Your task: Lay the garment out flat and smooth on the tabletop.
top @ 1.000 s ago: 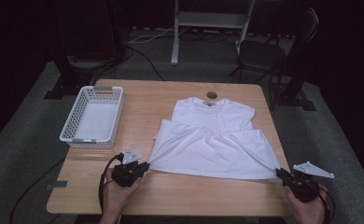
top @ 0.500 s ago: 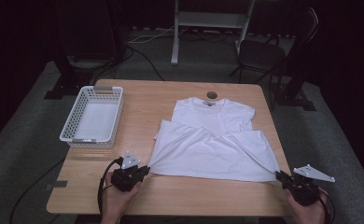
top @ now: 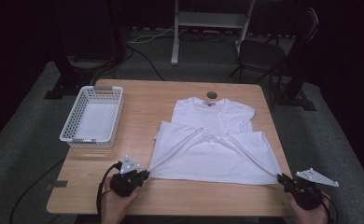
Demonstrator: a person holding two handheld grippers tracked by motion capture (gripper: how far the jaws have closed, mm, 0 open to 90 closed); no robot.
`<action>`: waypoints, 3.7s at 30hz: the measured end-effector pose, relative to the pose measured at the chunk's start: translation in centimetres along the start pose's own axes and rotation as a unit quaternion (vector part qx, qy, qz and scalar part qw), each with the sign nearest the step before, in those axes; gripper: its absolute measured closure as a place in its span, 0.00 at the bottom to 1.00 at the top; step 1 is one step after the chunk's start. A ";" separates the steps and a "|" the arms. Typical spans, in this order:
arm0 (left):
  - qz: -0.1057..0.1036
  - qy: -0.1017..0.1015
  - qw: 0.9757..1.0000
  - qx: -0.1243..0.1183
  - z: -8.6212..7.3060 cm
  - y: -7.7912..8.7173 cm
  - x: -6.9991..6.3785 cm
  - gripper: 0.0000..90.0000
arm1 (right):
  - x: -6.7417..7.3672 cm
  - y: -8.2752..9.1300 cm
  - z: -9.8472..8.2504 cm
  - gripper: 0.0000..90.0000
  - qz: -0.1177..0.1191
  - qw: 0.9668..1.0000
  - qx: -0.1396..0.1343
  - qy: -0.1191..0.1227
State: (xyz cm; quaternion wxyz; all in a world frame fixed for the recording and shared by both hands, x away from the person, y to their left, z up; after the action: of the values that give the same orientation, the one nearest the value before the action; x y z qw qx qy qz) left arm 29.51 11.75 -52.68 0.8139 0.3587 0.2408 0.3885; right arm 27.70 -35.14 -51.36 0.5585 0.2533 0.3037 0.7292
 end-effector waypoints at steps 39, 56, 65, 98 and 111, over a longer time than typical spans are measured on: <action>-0.007 0.016 1.000 -0.001 -3.0 1.5 -1.7 0.98 | 0.5 1.7 -3.8 0.92 0.007 1.000 0.014 -0.020; 0.012 0.022 0.999 -0.033 -0.7 1.5 -0.1 0.78 | -0.3 2.6 -1.9 0.72 -0.002 1.000 -0.011 -0.017; 0.035 0.027 0.998 -0.034 1.8 -1.5 1.1 0.72 | -1.4 -1.2 0.4 0.67 -0.011 1.000 0.005 -0.011; 0.054 0.028 0.998 -0.018 3.3 -4.4 2.3 0.67 | -2.1 -5.8 2.3 0.62 -0.010 0.999 0.031 -0.018; 0.041 0.024 0.999 -0.017 3.3 -4.6 1.6 0.94 | -1.7 -6.1 2.1 0.84 0.002 0.999 0.040 -0.013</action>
State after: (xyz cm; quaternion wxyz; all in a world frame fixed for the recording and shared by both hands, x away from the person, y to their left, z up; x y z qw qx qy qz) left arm 34.78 9.70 -54.30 0.7973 0.3451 0.2385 0.4341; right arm 33.61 -35.24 -54.35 0.5505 0.2858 0.3247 0.7140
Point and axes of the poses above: each handheld gripper's, and its own axes: y roughly backward along the jaws, z roughly out of its top, x roughly to its left, the point moved 9 cm from there along -y, roughly forward along the jaws, and after that the axes turned 7 degrees about x, right-handed, at the moved point
